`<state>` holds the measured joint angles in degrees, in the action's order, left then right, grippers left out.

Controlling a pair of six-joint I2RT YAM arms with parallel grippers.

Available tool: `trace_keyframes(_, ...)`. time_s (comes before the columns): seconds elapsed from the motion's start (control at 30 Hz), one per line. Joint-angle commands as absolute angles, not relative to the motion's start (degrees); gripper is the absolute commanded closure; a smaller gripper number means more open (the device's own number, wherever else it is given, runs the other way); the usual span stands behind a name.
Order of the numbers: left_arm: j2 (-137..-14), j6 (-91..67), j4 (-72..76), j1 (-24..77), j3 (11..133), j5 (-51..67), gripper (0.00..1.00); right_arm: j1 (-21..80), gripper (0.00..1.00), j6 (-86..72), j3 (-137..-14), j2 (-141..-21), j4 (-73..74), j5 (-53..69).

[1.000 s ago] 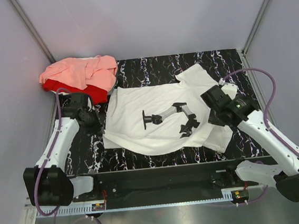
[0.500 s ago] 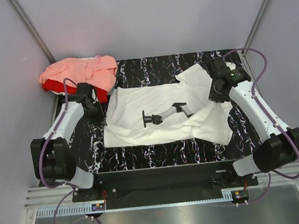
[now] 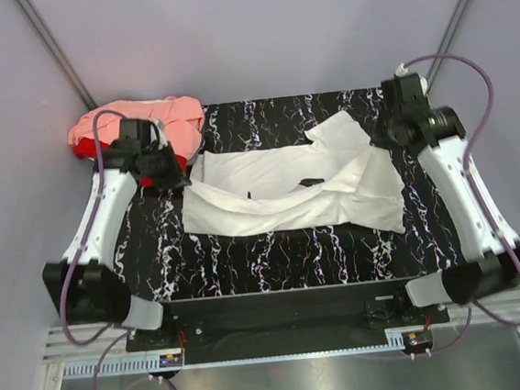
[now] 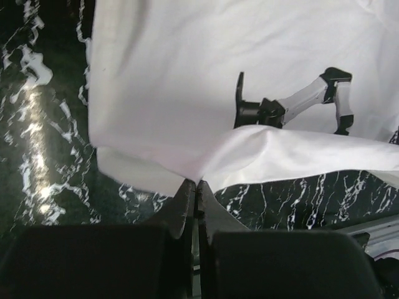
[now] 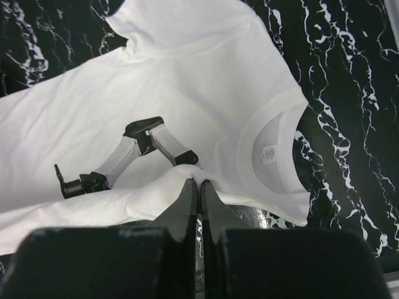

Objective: Fold and stack the t-shirts
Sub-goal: Fold the tshirt

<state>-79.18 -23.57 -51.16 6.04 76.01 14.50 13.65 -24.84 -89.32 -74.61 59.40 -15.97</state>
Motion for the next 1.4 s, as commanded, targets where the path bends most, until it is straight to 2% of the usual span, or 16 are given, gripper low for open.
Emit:
trace_keyframes(0.0, -90.6, -24.3, -48.6, 6.8, 89.3, 21.7, 1.0, 9.1, 1.0, -20.9, -98.5, -91.4, 57.4, -8.5)
trace_keyframes(0.07, -98.0, -24.9, -55.1, 6.9, 102.8, 22.3, 1.0, 5.2, 1.0, -20.0, -119.0, -100.6, 62.5, -7.2)
trace_keyframes(0.13, -108.9, -25.7, -58.6, 6.9, 127.7, 24.3, 1.0, 2.8, 1.0, -18.5, -140.2, -115.8, 72.4, -2.5)
trace_keyframes(0.17, -112.6, -27.7, -62.3, 6.6, 137.2, 24.7, 1.0, 0.4, 1.0, -18.5, -165.2, -121.0, 74.8, -0.3)
trace_keyframes(0.2, -118.9, -29.1, -63.2, 6.2, 156.1, 26.3, 1.0, -3.1, 1.0, -21.9, -168.5, -120.9, 72.7, 9.2)
trace_keyframes(0.27, -119.5, -35.3, -55.6, 3.7, 159.0, 30.7, 1.0, -6.3, 1.0, -24.3, -160.6, -114.7, 61.3, 11.9)
trace_keyframes(0.3, -113.0, -36.2, -51.2, 3.3, 154.8, 32.0, 1.0, -6.3, 1.0, -23.1, -154.8, -105.5, 57.0, 11.0)
trace_keyframes(0.33, -107.9, -35.5, -39.8, 3.5, 139.9, 33.0, 1.0, -6.3, 1.0, -22.5, -142.2, -100.2, 49.2, 11.2)
trace_keyframes(0.4, -90.1, -33.0, -26.6, 5.0, 123.5, 32.3, 1.0, -6.3, 1.0, -19.3, -128.0, -83.3, 40.8, 10.5)
trace_keyframes(0.43, -84.6, -29.8, -19.4, 6.5, 109.6, 29.8, 0.98, -6.3, 1.0, -18.6, -113.2, -77.5, 32.0, 9.2)
trace_keyframes(0.5, -72.5, -28.1, -15.0, 6.9, 98.4, 26.7, 0.96, -6.3, 1.0, -15.8, -102.0, -64.6, 25.6, 7.2)
trace_keyframes(0.67, -62.6, -26.9, -16.6, 6.8, 74.8, 25.0, 0.96, -6.3, 1.0, -18.0, -81.1, -55.0, 27.8, 8.8)
trace_keyframes(0.77, -62.4, -27.0, -17.5, 6.9, 66.0, 26.6, 0.94, -6.3, 1.0, -20.0, -70.9, -53.1, 28.7, 9.8)
trace_keyframes(0.87, -64.9, -25.5, -21.9, 6.9, 61.3, 24.7, 0.95, -6.3, 1.0, -22.1, -62.8, -52.2, 29.6, 3.0)
trace_keyframes(1.07, -69.0, -27.3, -27.4, 6.9, 51.8, 18.5, 1.0, -6.3, 1.0, -30.9, -61.4, -53.0, 40.7, -10.3)
trace_keyframes(1.37, -57.8, -27.6, -33.5, 8.5, 45.9, 18.5, 1.0, -6.3, 1.0, -36.0, -56.0, -33.9, 41.6, -11.3)
